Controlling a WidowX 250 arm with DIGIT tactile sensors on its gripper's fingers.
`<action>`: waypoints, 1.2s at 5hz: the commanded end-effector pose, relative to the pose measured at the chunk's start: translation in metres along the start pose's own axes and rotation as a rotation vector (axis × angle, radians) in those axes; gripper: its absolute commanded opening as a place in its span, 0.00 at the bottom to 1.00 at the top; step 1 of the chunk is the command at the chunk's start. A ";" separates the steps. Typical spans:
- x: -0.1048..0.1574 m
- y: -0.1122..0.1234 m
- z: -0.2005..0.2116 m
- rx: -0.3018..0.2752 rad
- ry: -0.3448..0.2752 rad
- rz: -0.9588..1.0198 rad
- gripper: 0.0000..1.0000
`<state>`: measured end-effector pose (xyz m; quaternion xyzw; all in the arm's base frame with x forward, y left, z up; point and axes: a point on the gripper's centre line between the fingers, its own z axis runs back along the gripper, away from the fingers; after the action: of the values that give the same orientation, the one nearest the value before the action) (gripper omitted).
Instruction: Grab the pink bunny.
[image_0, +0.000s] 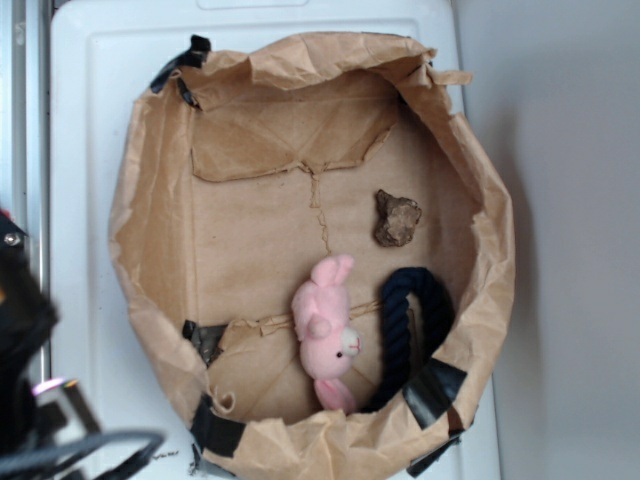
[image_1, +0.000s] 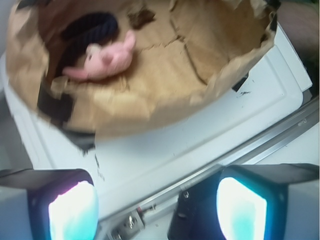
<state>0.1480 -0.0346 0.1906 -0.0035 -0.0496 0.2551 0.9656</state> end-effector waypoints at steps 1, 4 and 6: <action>0.053 -0.005 0.003 -0.058 -0.042 -0.089 1.00; 0.104 -0.024 -0.013 -0.361 -0.064 -0.802 1.00; 0.122 -0.021 -0.016 -0.381 0.007 -1.045 1.00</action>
<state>0.2647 0.0077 0.1697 -0.1670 -0.0592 -0.2715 0.9460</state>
